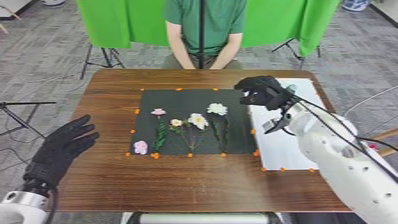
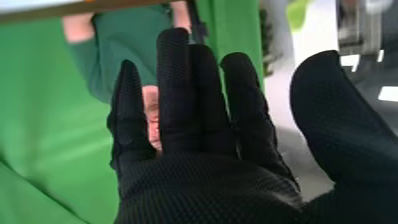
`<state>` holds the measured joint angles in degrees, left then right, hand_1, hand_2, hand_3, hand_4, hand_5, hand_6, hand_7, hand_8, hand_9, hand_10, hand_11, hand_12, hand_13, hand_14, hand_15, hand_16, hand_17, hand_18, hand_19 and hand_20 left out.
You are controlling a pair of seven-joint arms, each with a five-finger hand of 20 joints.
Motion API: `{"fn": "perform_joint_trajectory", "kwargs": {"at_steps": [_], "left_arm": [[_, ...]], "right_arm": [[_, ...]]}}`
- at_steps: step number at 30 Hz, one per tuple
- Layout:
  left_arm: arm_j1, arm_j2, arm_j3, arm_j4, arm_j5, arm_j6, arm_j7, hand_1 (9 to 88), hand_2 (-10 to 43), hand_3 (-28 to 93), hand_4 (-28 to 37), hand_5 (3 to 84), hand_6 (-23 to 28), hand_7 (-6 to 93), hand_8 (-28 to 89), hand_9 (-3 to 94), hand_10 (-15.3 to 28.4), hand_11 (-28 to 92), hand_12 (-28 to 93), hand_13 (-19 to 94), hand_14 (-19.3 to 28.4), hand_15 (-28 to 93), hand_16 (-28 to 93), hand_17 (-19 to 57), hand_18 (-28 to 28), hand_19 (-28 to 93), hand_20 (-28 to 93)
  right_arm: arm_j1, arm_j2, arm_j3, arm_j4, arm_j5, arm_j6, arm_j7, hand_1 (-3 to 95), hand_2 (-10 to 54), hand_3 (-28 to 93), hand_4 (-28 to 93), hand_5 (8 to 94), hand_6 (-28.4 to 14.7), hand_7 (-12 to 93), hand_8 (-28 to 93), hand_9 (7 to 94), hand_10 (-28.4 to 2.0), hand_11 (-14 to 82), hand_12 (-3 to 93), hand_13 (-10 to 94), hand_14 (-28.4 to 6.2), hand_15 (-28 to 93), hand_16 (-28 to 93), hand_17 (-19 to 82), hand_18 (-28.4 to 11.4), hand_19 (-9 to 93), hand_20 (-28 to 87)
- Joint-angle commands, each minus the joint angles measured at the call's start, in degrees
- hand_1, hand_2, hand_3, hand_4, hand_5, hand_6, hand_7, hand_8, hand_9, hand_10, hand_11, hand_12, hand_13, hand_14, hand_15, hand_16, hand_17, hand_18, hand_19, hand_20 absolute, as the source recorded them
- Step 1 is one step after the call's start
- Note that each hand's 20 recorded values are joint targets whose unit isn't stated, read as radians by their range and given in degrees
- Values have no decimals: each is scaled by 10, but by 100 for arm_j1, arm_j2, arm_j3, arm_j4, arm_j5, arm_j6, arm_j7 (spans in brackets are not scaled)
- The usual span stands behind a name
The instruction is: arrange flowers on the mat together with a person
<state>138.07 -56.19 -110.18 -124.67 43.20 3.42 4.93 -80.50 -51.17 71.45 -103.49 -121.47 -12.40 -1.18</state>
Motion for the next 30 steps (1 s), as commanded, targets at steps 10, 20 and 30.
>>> {"fn": "perform_joint_trajectory", "kwargs": {"at_steps": [10,20,30], "left_arm": [[101,-129,0,-119,132,40,23,280,-5,695,-254,334,50,170,-88,296,124,192,182,252,164,310,2,-68,220,471,71],[59,-208,88,-134,190,41,144,280,-5,696,-256,334,49,171,-88,296,123,193,181,252,162,308,2,-67,220,470,70],[-37,-278,173,-102,295,-31,177,283,-4,695,-255,335,52,171,-89,294,127,194,180,251,168,316,-2,-49,211,466,47]], "right_arm": [[-3315,-1096,3575,-1469,4667,-1118,529,237,65,827,-237,426,-39,190,-104,448,-147,166,246,412,-113,338,253,127,-198,535,343],[-4204,-2237,3806,-1601,5854,-827,723,203,45,826,-225,442,-42,137,-91,452,-147,106,231,366,-124,193,275,116,-202,427,276],[-4319,-2749,3902,-1641,5593,-720,657,204,29,825,-227,446,-41,135,-82,458,-142,67,209,372,-130,106,287,129,-195,376,240]]}}
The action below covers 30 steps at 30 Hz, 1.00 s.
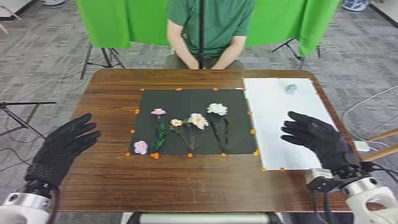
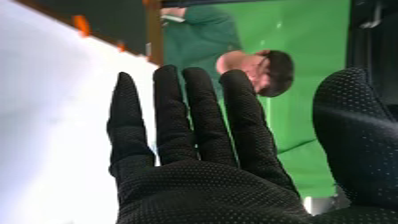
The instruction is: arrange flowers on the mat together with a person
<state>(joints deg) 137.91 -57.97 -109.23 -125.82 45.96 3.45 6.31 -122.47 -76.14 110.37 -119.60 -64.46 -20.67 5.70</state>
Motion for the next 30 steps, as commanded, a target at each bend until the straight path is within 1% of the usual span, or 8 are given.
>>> {"fn": "perform_joint_trajectory", "kwargs": {"at_steps": [1,3,5,8,15,22,24,30], "left_arm": [[-29,-107,82,18,30,-35,36,283,-4,695,-254,335,52,172,-89,294,127,194,180,251,168,317,-2,-49,211,468,46],[31,91,168,33,-122,153,169,283,-5,695,-254,335,52,172,-89,295,127,195,180,250,168,317,-3,-49,209,469,43],[4,68,217,48,-188,187,154,284,-5,695,-255,336,53,172,-90,295,127,196,180,251,168,316,-4,-46,200,468,41],[-44,-119,184,53,-61,58,-21,286,-5,695,-255,337,53,172,-90,296,128,196,179,251,170,317,-4,-44,194,468,40],[-280,67,289,132,-114,87,6,282,-5,695,-254,335,52,171,-89,294,126,195,180,249,166,311,-3,-57,210,475,43],[-246,-74,286,125,-75,-7,-149,282,-5,695,-254,335,51,172,-89,295,126,194,180,250,164,310,0,-59,212,472,47],[-353,-11,280,183,-79,-176,-145,282,-5,696,-254,335,51,173,-89,295,125,194,180,250,163,310,0,-60,212,472,48],[-425,65,273,184,-56,-165,-198,282,-4,695,-254,335,50,173,-90,295,124,194,180,250,164,310,1,-61,213,473,52]], "right_arm": [[-126,-266,9,-31,-106,130,-64,204,28,825,-227,448,-41,137,-83,460,-143,69,211,374,-129,107,287,129,-195,376,240],[-134,-283,20,-33,-90,138,-93,204,27,828,-227,451,-42,141,-85,463,-144,73,214,379,-124,108,286,129,-195,376,241],[-178,-298,-3,-45,-114,246,-127,204,26,830,-227,455,-43,141,-88,467,-144,75,214,386,-118,111,286,130,-195,375,241],[-178,-358,-25,-23,-145,189,-104,205,22,836,-228,470,-51,131,-95,483,-146,66,194,405,-114,110,269,147,-189,369,237],[-152,-339,-39,-11,-227,278,-203,205,20,839,-231,464,-43,131,-89,481,-142,62,174,401,-106,117,226,149,-188,364,231],[-207,-301,-20,-34,-213,291,-79,206,19,841,-231,455,-43,144,-91,468,-142,65,193,386,-118,134,245,134,-193,372,242],[-217,-371,-34,-16,-218,298,-185,205,17,844,-231,451,-45,142,-88,464,-144,71,208,387,-120,135,263,128,-195,380,249],[-98,-272,-132,53,-173,279,-59,205,17,845,-234,449,-44,147,-89,462,-148,88,220,397,-122,143,291,121,-200,395,258]]}}
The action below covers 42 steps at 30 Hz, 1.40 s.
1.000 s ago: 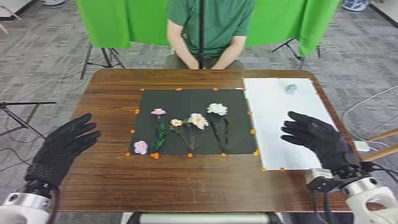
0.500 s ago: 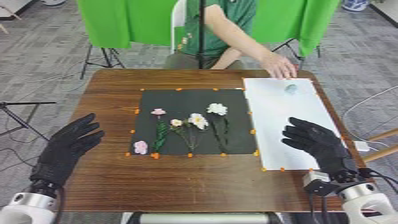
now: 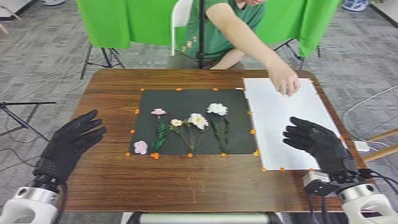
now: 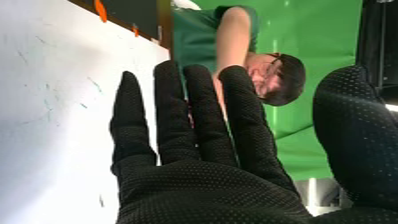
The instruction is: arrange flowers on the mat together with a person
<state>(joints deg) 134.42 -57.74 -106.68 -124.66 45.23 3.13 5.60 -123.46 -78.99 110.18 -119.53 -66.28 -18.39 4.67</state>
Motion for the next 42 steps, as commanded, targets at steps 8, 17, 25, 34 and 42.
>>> {"fn": "perform_joint_trajectory", "kwargs": {"at_steps": [8,17,25,34,42], "left_arm": [[-196,69,55,99,40,-236,-116,283,-4,695,-254,334,50,173,-90,295,123,195,181,251,162,311,2,-61,213,472,56],[5,-7,8,58,0,-150,-118,282,-5,696,-254,334,50,173,-90,295,124,195,181,251,164,311,0,-62,214,471,58],[269,-94,-104,-4,-96,-132,-102,283,-4,695,-255,336,46,174,-90,296,124,193,181,251,164,309,0,-62,214,471,60],[237,-3,-178,4,-104,-134,-134,283,-4,694,-254,337,48,173,-89,296,123,193,181,252,162,310,2,-63,215,470,63],[161,153,-231,-10,-84,-125,-157,282,-4,695,-253,336,49,171,-89,295,123,192,181,251,162,309,1,-63,215,468,65]], "right_arm": [[-94,-40,-47,0,15,210,-93,207,20,845,-232,447,-44,151,-89,459,-146,92,220,400,-120,153,295,118,-201,400,259],[-95,-70,-90,11,51,152,-79,205,21,848,-231,447,-45,153,-90,459,-148,93,220,392,-121,156,296,115,-203,404,260],[-105,46,-1,-59,90,133,-7,204,23,850,-230,445,-46,152,-89,457,-147,93,220,396,-121,159,298,113,-205,406,260],[12,-30,-179,-1,-63,-17,25,208,24,850,-231,446,-46,153,-90,460,-146,96,220,417,-121,179,293,115,-206,411,260],[-27,-21,-122,-49,-30,180,-52,206,25,851,-229,445,-46,153,-89,461,-146,96,221,422,-122,192,284,115,-207,411,259]]}}
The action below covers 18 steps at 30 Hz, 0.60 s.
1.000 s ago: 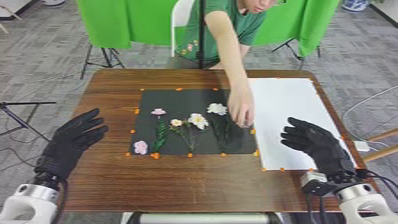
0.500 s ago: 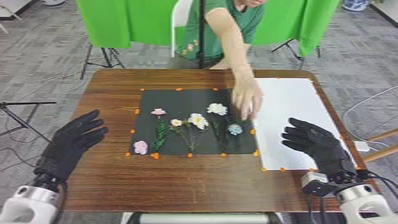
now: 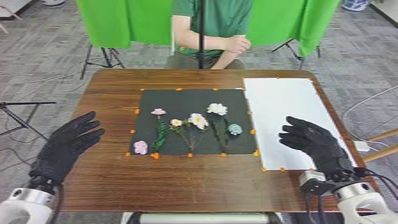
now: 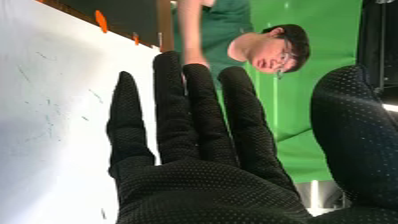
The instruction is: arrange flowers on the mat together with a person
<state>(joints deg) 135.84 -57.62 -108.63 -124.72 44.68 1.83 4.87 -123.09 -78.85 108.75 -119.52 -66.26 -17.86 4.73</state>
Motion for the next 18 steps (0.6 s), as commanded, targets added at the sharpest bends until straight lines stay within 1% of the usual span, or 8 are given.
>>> {"fn": "perform_joint_trajectory", "kwargs": {"at_steps": [1,4,5,9,11,14,15,18], "left_arm": [[70,108,-41,-11,-53,50,-95,281,-4,696,-253,335,49,171,-89,295,123,192,181,251,162,309,1,-63,215,468,65],[251,-8,-89,-36,-26,11,-55,281,-4,696,-253,335,49,171,-88,295,123,192,181,251,162,308,1,-63,215,468,66],[250,-5,-98,-48,-20,17,-100,282,-4,695,-254,335,49,171,-89,295,123,192,181,251,163,308,1,-63,215,467,66],[62,105,-104,1,-18,-1,-62,282,-4,694,-253,335,49,172,-89,296,123,193,181,251,162,308,1,-63,215,467,67],[104,60,-123,-15,-51,21,-112,281,-4,694,-252,335,48,172,-89,296,123,193,181,251,163,308,2,-63,215,466,67],[223,-15,-121,-38,-49,40,-15,281,-4,694,-253,335,48,171,-89,296,123,193,180,251,163,309,2,-64,215,466,68],[227,20,-114,-40,-57,51,-22,282,-3,693,-254,335,48,172,-89,296,123,192,180,251,163,309,2,-64,215,466,68],[8,89,-9,36,-61,12,-38,281,-3,694,-252,335,48,171,-89,296,123,192,180,251,163,309,1,-64,215,466,68]], "right_arm": [[-66,-46,-8,-43,-36,138,-68,207,24,852,-229,445,-46,154,-89,461,-146,96,221,422,-122,194,283,116,-207,412,259],[-25,-37,0,-35,-76,21,-83,208,22,854,-229,445,-46,155,-90,460,-145,96,221,422,-121,196,281,116,-207,413,259],[-55,-41,11,-61,-85,58,-76,208,22,854,-229,445,-46,155,-90,460,-144,96,221,423,-121,197,280,116,-207,414,259],[1,-58,-24,-43,-60,123,-141,209,22,854,-231,445,-46,156,-90,460,-145,97,221,425,-121,202,278,116,-207,414,258],[0,-56,-63,-27,-29,103,-49,209,22,853,-231,445,-46,156,-91,460,-145,97,221,425,-121,203,276,116,-208,415,259],[10,-127,-94,-11,-80,-20,-106,209,22,853,-231,445,-46,155,-91,460,-145,98,221,424,-121,204,274,116,-207,414,258],[15,-112,-90,-21,-92,-35,-82,209,22,854,-230,445,-46,155,-91,461,-145,98,220,423,-122,205,273,116,-208,415,258],[-14,-117,-67,-31,-20,79,-97,209,22,854,-230,445,-46,155,-90,461,-145,98,220,424,-121,206,272,116,-208,414,258]]}}
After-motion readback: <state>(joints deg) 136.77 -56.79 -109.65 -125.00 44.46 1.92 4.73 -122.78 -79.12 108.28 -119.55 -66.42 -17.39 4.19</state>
